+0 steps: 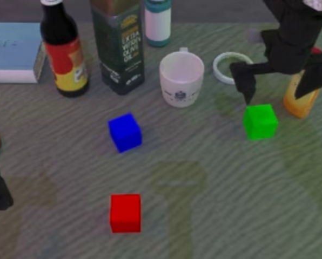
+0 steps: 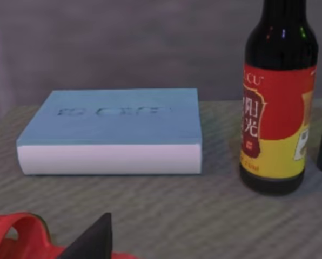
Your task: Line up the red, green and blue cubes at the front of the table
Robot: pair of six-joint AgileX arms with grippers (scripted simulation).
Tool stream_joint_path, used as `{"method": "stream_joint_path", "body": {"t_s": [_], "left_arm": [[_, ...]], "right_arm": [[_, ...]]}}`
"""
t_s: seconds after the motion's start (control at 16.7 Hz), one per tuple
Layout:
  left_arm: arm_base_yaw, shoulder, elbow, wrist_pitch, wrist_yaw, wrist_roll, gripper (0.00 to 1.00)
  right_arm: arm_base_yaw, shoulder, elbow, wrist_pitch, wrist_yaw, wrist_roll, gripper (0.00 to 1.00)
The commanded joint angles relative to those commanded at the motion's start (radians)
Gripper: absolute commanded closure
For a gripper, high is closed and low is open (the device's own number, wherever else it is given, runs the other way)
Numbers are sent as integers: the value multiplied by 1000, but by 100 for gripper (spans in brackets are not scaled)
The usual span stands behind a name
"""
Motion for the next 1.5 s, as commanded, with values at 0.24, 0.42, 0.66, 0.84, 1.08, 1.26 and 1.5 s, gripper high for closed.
{"method": "stream_joint_path", "body": {"t_s": [0.24,0.42,0.66,0.84,1.08,1.26,1.5], "left_arm": [[19,-73,-21,57,3,-41,0],[19,-73,-21,57,3,-41,0],[19,-73,-21,57,3,-41,0],[19,-73,-21,57,3,-41,0],[19,-73,-21,57,3,-41,0],[19,-73,-21,57,3,-41,0],[19,-73,-21,57,3,-41,0]], "right_arm": [[12,88,88,-46,-1,8,0],[12,88,88,-46,-1,8,0],[10,95,51,-3,-1,5,0],[11,122,-30,110,-1,7,0],[14,154,-114,223,0,10,0],[14,155,-117,226,0,10,0],[14,155,-117,226,0,10,23]]}}
